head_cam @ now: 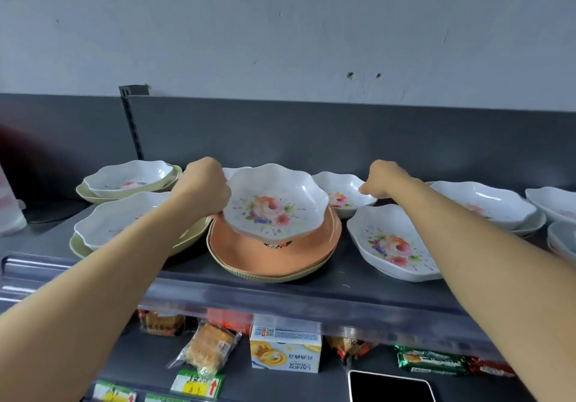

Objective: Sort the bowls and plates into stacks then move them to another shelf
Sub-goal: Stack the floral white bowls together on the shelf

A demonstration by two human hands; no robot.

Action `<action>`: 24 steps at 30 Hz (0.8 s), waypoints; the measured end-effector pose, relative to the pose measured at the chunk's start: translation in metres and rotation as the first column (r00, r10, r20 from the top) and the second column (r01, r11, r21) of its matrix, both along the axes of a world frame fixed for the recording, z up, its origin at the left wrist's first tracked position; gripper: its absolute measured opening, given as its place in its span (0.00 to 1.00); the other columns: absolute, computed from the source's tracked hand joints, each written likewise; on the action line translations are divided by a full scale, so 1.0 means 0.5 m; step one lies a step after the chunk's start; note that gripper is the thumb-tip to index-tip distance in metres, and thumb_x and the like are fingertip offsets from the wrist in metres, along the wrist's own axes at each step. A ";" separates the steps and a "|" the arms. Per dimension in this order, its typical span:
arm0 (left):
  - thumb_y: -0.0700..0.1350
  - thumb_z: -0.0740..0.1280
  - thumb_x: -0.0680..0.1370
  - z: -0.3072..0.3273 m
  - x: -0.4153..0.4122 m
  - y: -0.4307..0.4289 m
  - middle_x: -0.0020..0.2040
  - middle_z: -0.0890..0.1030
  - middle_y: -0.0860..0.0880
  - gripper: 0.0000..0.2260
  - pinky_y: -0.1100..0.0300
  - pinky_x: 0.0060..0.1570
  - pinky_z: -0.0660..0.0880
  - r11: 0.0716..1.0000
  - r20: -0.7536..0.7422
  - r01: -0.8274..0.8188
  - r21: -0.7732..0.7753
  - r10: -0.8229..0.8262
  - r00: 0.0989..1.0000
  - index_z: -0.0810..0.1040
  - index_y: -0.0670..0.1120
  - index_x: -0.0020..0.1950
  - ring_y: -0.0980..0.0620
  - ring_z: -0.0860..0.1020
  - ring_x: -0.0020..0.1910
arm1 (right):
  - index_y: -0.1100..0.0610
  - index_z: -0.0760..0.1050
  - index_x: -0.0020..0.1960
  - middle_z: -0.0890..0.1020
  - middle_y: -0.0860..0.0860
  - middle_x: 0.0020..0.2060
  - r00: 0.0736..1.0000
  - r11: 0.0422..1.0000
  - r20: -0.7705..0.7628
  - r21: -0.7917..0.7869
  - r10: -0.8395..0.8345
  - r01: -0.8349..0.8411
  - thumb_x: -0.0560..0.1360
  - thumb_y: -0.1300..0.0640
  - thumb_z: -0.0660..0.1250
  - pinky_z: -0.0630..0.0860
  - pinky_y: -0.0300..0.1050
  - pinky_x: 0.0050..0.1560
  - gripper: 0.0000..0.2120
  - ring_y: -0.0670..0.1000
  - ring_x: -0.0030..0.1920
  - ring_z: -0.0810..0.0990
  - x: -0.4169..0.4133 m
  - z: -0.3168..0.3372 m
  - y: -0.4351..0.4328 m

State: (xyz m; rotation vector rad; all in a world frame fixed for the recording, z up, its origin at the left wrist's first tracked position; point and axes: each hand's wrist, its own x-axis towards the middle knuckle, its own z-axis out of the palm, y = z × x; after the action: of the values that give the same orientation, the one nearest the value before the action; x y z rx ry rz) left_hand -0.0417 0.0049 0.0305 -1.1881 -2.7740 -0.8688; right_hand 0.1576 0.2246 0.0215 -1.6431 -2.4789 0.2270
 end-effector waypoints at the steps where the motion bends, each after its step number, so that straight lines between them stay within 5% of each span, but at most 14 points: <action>1: 0.33 0.58 0.71 0.008 -0.007 0.000 0.30 0.78 0.41 0.12 0.63 0.28 0.66 1.000 0.012 0.010 0.024 -0.010 1.000 0.80 0.31 0.46 0.45 0.72 0.29 | 0.60 0.64 0.33 0.69 0.53 0.32 1.000 1.000 0.003 -0.011 -0.029 0.029 0.74 0.61 0.63 0.61 0.41 0.28 0.13 0.53 0.31 0.67 -0.005 -0.003 0.007; 7: 0.34 0.60 0.72 0.032 -0.026 0.000 0.21 0.76 0.47 0.11 0.74 0.13 0.59 0.994 0.018 0.056 0.098 -0.058 0.998 0.82 0.39 0.43 0.57 0.69 0.11 | 0.61 0.65 0.35 0.73 0.56 0.44 0.990 0.988 -0.022 -0.077 -0.138 0.136 0.75 0.62 0.65 0.68 0.43 0.33 0.13 0.56 0.42 0.72 -0.027 -0.015 0.038; 14: 0.34 0.61 0.73 0.034 -0.011 0.023 0.33 0.76 0.40 0.08 0.57 0.34 0.69 0.983 -0.014 0.129 0.131 -0.129 0.992 0.80 0.39 0.39 0.46 0.70 0.29 | 0.60 0.65 0.32 0.72 0.56 0.35 0.922 0.974 -0.331 0.037 -0.199 0.223 0.74 0.66 0.61 0.66 0.41 0.29 0.12 0.56 0.33 0.73 -0.011 0.016 0.042; 21: 0.33 0.61 0.73 0.048 0.086 0.088 0.38 0.83 0.34 0.10 0.53 0.37 0.78 0.940 0.005 0.303 0.156 -0.308 0.951 0.82 0.35 0.43 0.38 0.79 0.32 | 0.61 0.64 0.31 0.70 0.54 0.29 0.787 0.903 -0.558 0.147 -0.261 0.404 0.73 0.69 0.61 0.63 0.40 0.23 0.14 0.52 0.27 0.71 0.111 0.110 0.019; 24: 0.33 0.58 0.74 0.043 0.147 0.126 0.32 0.83 0.40 0.12 0.62 0.28 0.75 0.919 0.045 0.372 0.129 -0.380 0.924 0.82 0.34 0.45 0.43 0.82 0.28 | 0.60 0.63 0.31 0.69 0.53 0.29 0.744 0.856 -0.594 0.168 -0.307 0.488 0.72 0.69 0.61 0.64 0.40 0.24 0.14 0.52 0.27 0.70 0.181 0.134 0.004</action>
State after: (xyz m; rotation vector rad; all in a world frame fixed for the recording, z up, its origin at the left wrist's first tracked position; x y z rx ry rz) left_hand 0.0319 0.0677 0.0522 -1.7333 -2.5362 -1.0995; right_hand 0.2480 0.2266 0.0883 -1.6344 -1.5920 0.1965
